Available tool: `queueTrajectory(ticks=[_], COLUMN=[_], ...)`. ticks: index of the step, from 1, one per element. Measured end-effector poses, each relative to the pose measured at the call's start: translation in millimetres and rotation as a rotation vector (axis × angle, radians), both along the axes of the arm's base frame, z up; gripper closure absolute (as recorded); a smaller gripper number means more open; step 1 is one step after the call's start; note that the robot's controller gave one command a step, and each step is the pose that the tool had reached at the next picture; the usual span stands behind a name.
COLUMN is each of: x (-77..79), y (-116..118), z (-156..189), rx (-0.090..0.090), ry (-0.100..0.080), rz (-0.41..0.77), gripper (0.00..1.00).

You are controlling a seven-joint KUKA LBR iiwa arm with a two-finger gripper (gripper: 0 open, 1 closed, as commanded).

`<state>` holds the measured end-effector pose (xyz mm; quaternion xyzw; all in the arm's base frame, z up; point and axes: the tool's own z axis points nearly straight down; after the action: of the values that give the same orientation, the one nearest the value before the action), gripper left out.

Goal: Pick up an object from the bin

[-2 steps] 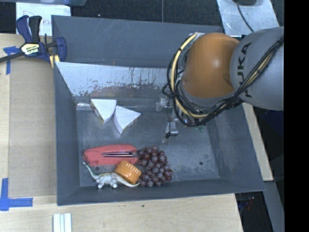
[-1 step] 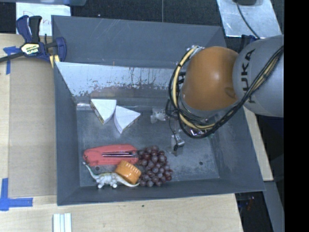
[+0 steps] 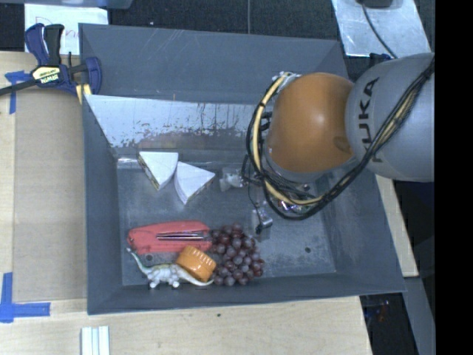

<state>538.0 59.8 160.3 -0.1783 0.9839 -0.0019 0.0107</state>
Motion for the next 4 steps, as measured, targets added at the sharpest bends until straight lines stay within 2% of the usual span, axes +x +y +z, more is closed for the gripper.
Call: queueTrajectory(ticks=[1,2,3,4], x=[6.2,-1.0,-4.0,-4.0], y=[20.0,33.1,69.5,69.5], z=[-24.4,-14.4,-18.1,-18.1], rx=[0.003,0.001,0.002,0.002], ry=[0.003,-0.003,-0.001,-0.001], rz=[-0.24,-0.074,-0.119,-0.119], gripper=[0.0,0.0,1.0,0.0])
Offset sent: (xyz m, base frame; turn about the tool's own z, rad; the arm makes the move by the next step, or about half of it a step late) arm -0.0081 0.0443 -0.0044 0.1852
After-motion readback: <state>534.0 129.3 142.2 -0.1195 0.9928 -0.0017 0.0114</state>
